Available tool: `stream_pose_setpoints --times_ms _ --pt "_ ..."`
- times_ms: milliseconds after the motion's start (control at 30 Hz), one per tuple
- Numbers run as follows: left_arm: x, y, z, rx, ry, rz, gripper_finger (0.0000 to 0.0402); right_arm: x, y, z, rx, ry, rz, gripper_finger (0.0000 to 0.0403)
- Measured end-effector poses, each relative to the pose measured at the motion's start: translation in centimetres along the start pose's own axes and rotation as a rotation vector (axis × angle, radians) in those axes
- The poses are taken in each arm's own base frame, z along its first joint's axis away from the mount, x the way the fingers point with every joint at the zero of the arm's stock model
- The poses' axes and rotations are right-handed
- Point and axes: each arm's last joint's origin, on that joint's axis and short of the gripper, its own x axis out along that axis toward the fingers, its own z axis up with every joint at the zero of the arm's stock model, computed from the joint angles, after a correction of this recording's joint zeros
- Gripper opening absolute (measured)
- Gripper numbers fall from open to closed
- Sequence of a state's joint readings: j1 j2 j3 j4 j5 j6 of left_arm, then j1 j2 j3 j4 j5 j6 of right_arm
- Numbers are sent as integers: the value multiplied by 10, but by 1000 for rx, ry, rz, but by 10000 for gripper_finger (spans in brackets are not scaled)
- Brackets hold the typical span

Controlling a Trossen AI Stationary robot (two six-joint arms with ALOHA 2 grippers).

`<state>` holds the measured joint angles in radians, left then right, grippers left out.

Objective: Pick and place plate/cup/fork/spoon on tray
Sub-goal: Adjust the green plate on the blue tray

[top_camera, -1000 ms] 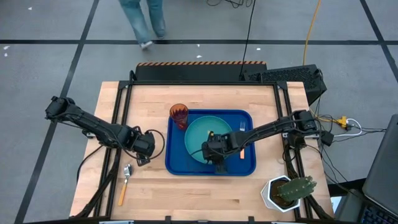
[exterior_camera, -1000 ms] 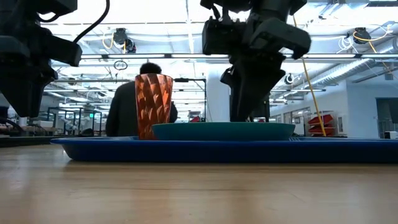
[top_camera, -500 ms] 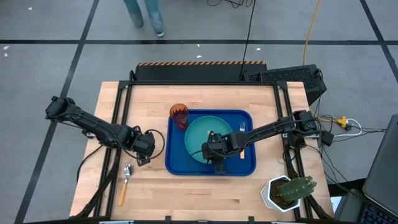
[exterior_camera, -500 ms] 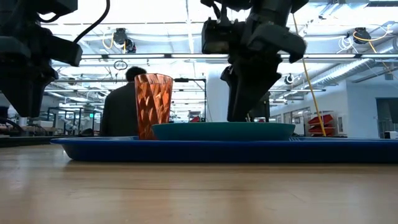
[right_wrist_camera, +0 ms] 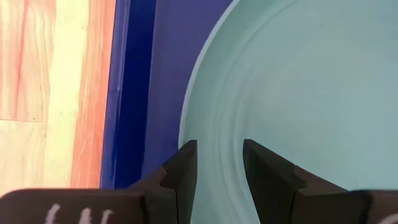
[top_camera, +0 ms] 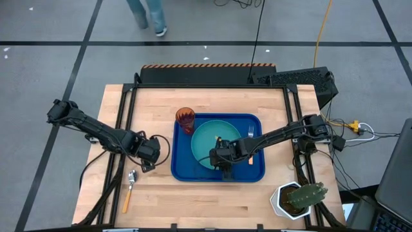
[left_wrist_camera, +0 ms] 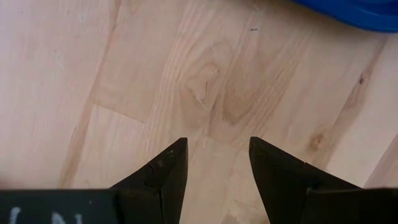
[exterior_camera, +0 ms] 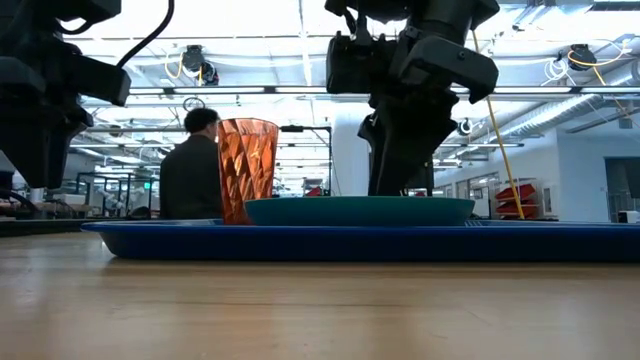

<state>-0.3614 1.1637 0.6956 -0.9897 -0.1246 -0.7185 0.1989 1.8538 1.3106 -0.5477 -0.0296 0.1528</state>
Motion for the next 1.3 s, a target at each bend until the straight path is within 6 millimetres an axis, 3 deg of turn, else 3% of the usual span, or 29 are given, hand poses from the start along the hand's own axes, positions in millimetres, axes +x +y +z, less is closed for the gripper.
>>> stream_pose_setpoints --times_ms 1067,1200,1300 --pt "0 0 0 -1 1 0 175 0 4 6 39 -44 113 121" --pt "0 -1 -1 9 1 -1 175 -9 1 1 43 -15 19 121" --pt "0 -1 -1 14 1 -2 175 -29 -5 -5 45 -7 -139 121"
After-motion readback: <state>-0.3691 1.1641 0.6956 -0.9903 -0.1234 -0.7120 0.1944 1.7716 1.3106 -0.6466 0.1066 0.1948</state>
